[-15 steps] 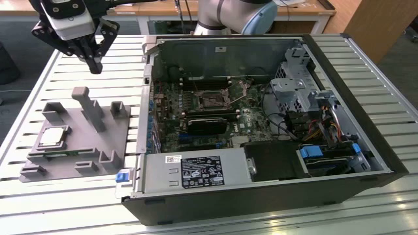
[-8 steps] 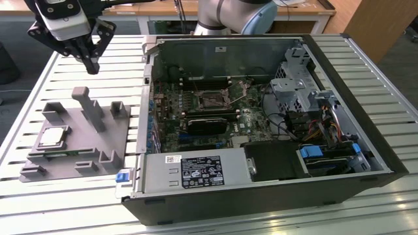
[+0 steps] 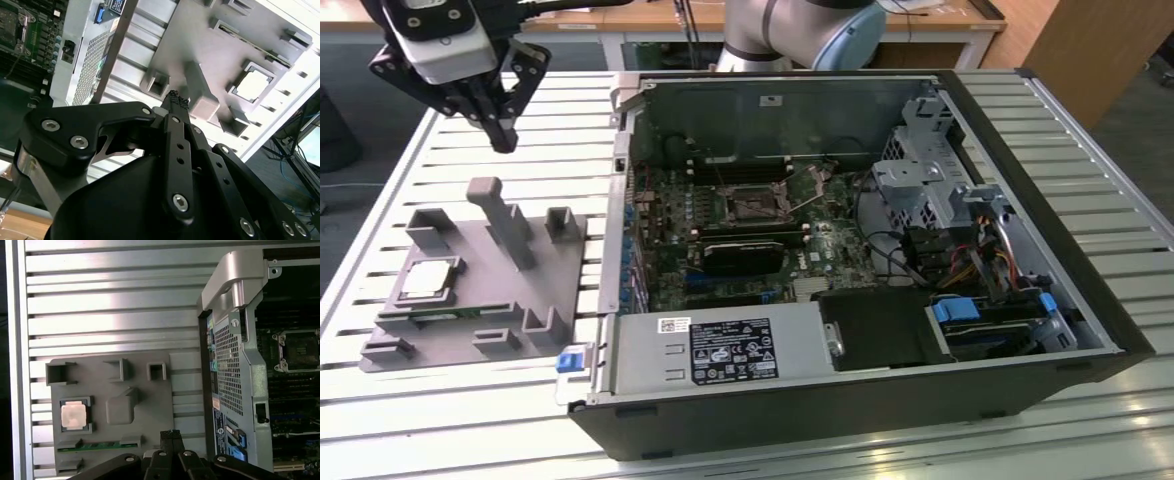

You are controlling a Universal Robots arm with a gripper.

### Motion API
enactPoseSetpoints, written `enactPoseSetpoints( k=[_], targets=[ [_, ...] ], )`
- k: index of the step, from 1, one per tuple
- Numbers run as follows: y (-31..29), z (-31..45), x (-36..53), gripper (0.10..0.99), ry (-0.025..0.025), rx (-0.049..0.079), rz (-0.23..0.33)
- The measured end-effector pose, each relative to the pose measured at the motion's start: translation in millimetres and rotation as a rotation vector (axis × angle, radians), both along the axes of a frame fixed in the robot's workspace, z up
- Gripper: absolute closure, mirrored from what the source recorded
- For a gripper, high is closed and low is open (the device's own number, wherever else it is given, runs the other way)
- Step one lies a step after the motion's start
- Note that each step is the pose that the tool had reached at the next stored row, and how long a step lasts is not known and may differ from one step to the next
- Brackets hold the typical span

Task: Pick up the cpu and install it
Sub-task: 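Reach for the cpu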

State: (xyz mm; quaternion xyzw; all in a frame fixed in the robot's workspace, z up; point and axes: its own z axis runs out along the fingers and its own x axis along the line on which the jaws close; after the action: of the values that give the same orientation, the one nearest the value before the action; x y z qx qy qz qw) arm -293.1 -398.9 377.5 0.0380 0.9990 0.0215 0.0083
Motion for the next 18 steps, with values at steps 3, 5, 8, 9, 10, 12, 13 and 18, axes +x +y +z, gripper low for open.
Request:
enactPoseSetpoints(
  k=[3, 5, 8, 9, 10, 12, 13, 18],
  targets=[
    [0.0, -0.3, -1.9, 0.980, 0.0004, 0.000, 0.000],
    [0.0, -0.5, -3.2, 0.980, 0.0007, 0.000, 0.000],
    [0.0, -0.8, -5.5, 0.980, 0.0009, 0.000, 0.000],
    [0.0, -0.9, -6.3, 0.980, 0.0010, 0.000, 0.000],
    [0.0, -1.0, -7.1, 0.980, 0.0011, 0.000, 0.000],
    [0.0, -1.1, -8.6, 0.980, 0.0013, 0.000, 0.000],
    [0.0, -1.2, -9.5, 0.980, 0.0014, 0.000, 0.000],
    [0.0, -1.6, -13.7, 0.980, 0.0017, 0.000, 0.000]
  ],
)
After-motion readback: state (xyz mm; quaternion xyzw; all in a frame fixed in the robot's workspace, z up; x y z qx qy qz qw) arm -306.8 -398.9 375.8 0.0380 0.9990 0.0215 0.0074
